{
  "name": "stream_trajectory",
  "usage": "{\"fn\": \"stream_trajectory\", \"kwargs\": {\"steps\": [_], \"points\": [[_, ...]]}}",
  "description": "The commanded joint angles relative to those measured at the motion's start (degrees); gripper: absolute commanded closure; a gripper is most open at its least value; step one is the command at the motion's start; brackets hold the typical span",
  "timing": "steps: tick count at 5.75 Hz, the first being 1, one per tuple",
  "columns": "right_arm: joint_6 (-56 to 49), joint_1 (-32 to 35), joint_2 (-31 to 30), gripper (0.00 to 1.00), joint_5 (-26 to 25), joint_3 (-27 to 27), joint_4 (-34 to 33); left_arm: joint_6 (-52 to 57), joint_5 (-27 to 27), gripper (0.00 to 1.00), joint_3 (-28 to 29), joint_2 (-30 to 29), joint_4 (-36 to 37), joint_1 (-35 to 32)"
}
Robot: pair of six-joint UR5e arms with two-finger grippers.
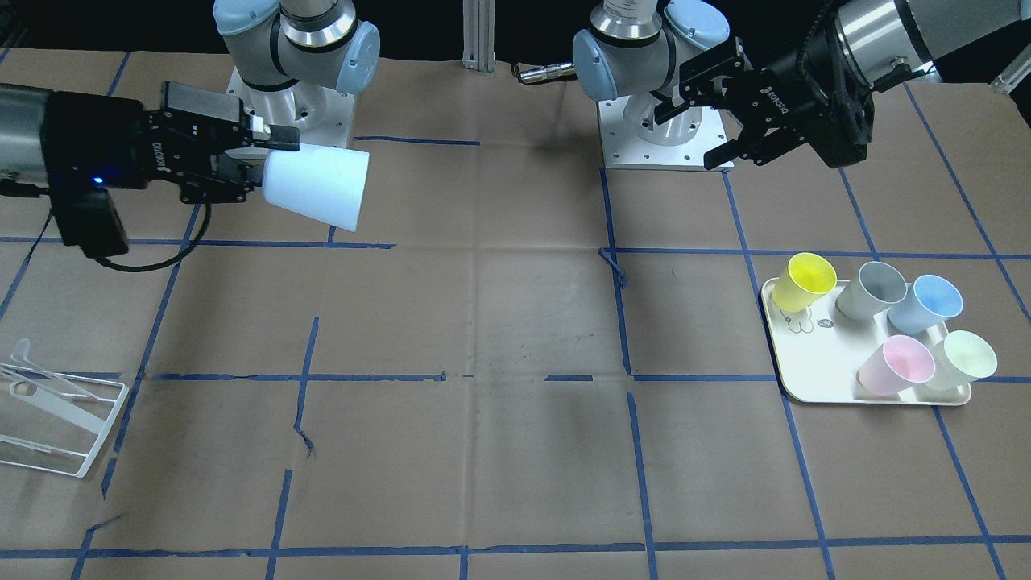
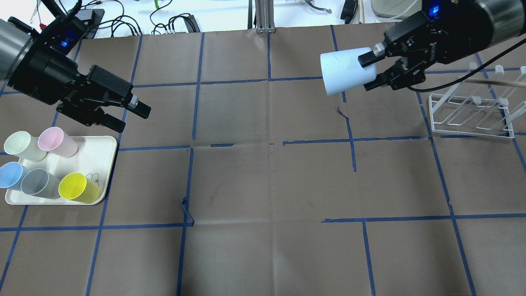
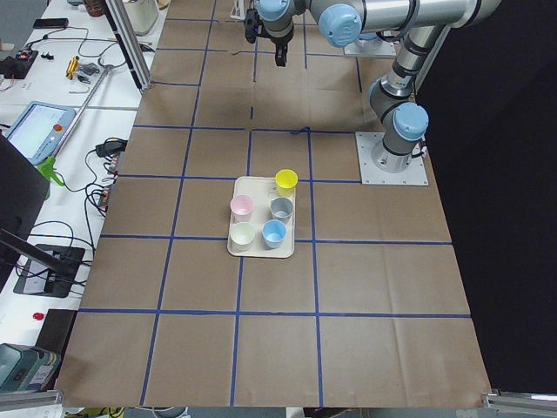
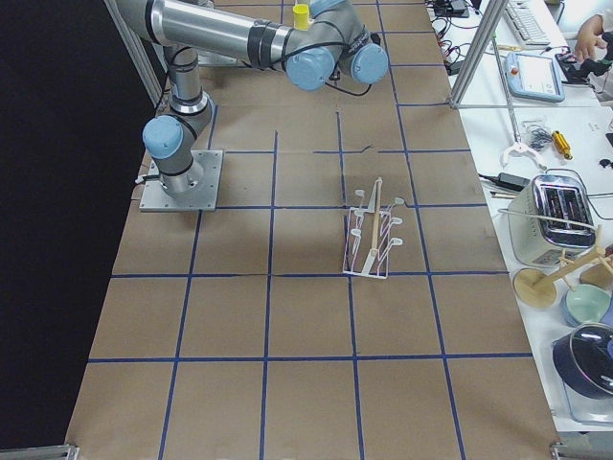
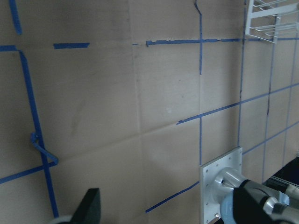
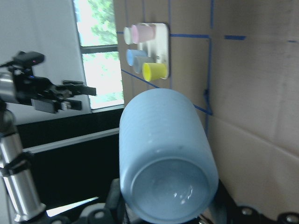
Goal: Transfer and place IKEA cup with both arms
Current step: 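Carry the cup toward the left gripper while the left arm reaches toward it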
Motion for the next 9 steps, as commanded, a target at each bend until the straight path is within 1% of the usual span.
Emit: {"fn": "stream_trajectory", "kwargs": {"steps": [1,2,3,4,5,6,7,8,9], "points": [[-3.6,8.4,-0.1,0.75,13.0,5.4,0.7,23.4,-10.7,0.02,-3.6,-1.2,-15.8,6.9],[-4.5,13.4,0.0,0.74,19.9,5.9,0.7,38.5,-12.9,0.02,-4.4,-3.3,-26.3,11.3],[-4.5,16.6,0.0,0.74,23.8,6.0,0.8,43.0,-15.0,0.01,-4.2,-5.6,-30.8,12.8],[-4.5,18.8,0.1,0.74,25.1,6.0,0.7,42.0,-19.8,0.01,-4.2,-6.4,-31.5,12.4],[-4.5,19.3,0.0,0.74,26.8,6.7,0.7,40.1,-27.2,0.01,-3.1,-7.6,-32.0,9.3],[-4.6,19.3,-0.1,0.74,26.8,7.2,0.6,35.9,-33.6,0.01,-2.4,-7.3,-32.1,4.8],[-4.9,19.4,-0.1,0.74,26.8,7.4,0.6,35.6,-37.3,0.01,-2.3,-7.5,-31.9,1.4],[-4.9,19.5,-0.1,0.74,26.8,7.5,0.5,33.2,-39.3,0.02,-1.1,-7.3,-31.9,-0.2],[-4.9,19.4,-0.1,0.74,26.8,7.5,0.4,32.0,-39.4,0.02,1.1,-8.2,-31.6,-0.6]]}}
